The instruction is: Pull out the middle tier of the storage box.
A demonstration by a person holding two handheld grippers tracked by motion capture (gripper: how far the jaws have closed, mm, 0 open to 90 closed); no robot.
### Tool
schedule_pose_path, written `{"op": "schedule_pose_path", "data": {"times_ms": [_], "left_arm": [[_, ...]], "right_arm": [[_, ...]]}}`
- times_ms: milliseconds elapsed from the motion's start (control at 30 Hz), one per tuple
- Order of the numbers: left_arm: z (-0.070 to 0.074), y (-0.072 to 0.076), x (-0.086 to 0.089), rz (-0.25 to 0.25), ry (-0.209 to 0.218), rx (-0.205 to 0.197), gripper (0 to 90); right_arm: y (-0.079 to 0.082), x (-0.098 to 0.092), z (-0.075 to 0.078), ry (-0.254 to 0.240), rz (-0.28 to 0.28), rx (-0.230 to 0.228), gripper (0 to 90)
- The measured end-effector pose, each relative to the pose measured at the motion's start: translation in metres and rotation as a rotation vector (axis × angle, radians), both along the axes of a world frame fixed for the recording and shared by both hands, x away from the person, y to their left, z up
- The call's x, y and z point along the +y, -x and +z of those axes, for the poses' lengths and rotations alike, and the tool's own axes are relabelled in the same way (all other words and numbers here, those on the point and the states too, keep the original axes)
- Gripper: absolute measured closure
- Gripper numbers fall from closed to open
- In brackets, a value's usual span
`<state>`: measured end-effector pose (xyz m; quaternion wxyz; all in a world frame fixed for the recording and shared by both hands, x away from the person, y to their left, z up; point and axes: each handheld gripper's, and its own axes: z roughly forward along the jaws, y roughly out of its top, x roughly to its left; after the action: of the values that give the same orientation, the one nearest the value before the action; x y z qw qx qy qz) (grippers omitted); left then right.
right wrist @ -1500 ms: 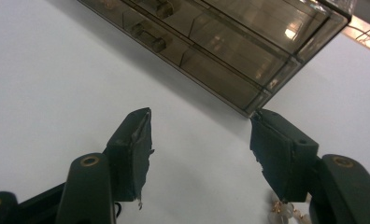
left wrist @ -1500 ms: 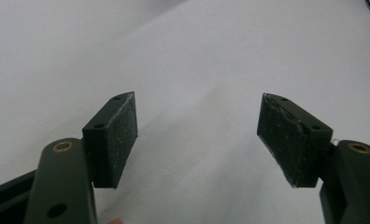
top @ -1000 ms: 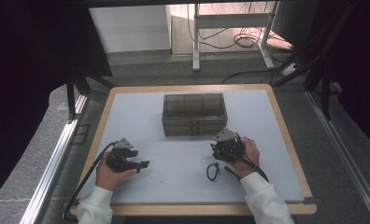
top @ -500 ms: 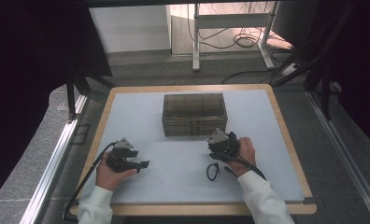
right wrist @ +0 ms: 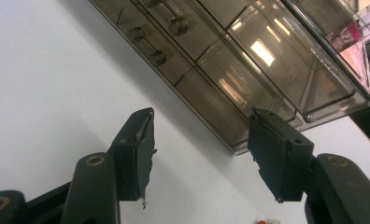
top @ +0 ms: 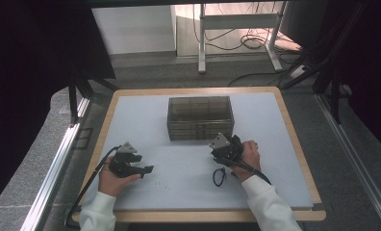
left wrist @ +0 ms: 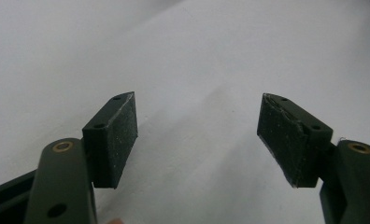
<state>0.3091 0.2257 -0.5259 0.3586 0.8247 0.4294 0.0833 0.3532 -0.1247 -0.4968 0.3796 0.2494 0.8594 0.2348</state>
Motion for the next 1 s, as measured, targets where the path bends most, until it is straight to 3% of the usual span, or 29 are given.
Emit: {"op": "schedule_pose_path", "data": {"times_ms": [100, 1000], "left_arm": [[0.000, 0.000, 0.000, -0.001, 0.000, 0.001, 29.2], [0.000, 0.000, 0.001, 0.004, 0.000, -0.003, 29.0]], "right_arm": [[0.000, 0.005, -0.001, 0.042, 0.007, -0.027, 41.5], [0.001, 0.020, -0.006, 0.104, 0.024, -0.082, 42.4]]}}
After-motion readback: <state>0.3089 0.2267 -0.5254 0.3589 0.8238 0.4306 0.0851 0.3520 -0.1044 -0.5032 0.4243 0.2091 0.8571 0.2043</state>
